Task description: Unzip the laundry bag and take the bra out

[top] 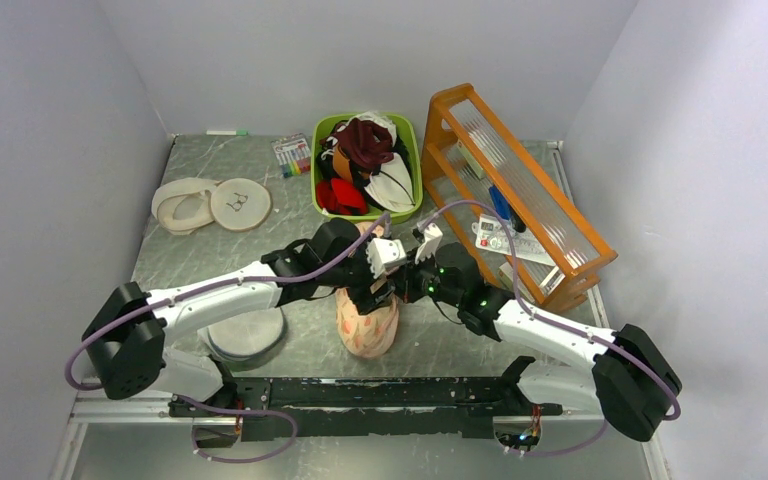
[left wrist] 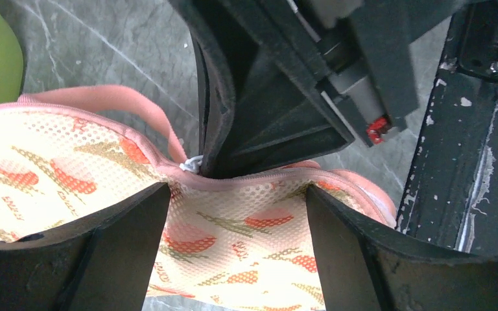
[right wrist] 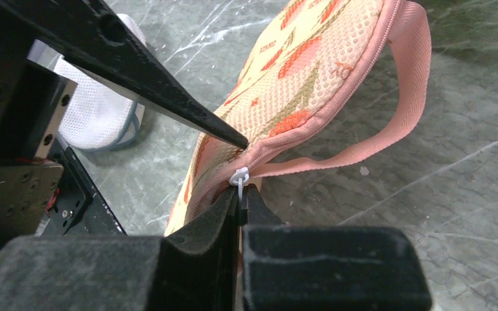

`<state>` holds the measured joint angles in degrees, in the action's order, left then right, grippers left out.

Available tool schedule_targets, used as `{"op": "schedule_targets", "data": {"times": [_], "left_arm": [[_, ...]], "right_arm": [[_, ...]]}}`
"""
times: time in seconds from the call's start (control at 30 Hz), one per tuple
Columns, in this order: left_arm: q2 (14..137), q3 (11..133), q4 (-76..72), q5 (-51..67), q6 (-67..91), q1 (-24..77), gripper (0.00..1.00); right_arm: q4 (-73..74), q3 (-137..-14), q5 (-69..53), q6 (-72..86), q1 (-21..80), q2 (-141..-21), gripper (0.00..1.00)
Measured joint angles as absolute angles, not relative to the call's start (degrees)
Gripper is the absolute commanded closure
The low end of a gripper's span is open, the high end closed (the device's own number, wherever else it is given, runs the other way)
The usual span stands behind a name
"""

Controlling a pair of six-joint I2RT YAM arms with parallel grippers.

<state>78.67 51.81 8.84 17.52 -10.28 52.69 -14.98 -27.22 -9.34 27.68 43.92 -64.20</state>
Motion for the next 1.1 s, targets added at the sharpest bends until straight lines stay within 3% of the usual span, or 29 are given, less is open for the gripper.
{"op": "schedule_targets", "data": {"times": [0.57, 0.93, 1.1], "left_arm": [[82.2, 54.1, 11.1, 13.1, -11.4, 52.7, 0.79], [82.2, 54.5, 11.6, 12.5, -13.3, 52.7, 0.92], [82.2, 54.5, 11.2, 12.0, -14.1, 52.7, 0.93]], "right_arm": [[-11.1, -27.6, -7.7, 27.6, 44.2, -62.7, 1.0], [-8.9, -27.9, -5.5, 27.0, 44.3, -62.0, 1.0], [-9.3, -28.3, -6.3, 26.4, 42.7, -63.3, 1.0]]}}
